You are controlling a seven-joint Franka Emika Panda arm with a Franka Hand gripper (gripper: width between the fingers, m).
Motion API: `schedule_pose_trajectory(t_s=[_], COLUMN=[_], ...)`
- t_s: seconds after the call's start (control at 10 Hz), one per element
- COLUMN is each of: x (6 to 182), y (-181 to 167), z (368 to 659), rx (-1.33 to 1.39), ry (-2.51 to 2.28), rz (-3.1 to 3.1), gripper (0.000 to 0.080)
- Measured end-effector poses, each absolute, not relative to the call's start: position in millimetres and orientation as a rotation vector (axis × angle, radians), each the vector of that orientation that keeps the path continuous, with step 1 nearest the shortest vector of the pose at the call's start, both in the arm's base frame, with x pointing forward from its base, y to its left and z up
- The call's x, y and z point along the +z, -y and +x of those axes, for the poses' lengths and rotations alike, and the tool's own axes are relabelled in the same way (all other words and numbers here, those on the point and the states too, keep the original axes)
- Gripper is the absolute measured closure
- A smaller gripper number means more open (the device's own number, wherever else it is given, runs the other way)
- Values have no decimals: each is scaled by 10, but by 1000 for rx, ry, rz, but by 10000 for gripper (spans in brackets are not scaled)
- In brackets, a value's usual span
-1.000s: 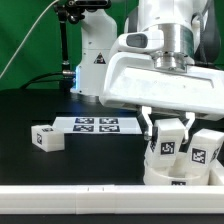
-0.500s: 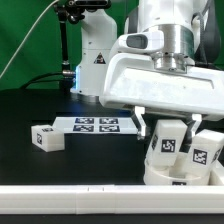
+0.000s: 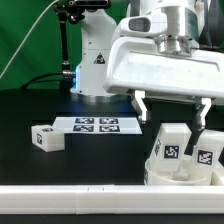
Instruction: Assemble stool
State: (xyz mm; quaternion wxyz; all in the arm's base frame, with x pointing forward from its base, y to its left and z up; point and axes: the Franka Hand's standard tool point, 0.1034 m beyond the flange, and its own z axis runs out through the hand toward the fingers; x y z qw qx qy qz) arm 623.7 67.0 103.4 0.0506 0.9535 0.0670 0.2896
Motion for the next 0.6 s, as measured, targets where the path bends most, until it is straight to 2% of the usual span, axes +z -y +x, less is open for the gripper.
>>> schedule_pose_trajectory(t_s=[0.1, 0.6], x=[1091, 1057], y=[-661, -655], z=[6257, 6241], rx=[877, 838], ry=[-195, -192], rz=[2910, 2925], gripper=[151, 151])
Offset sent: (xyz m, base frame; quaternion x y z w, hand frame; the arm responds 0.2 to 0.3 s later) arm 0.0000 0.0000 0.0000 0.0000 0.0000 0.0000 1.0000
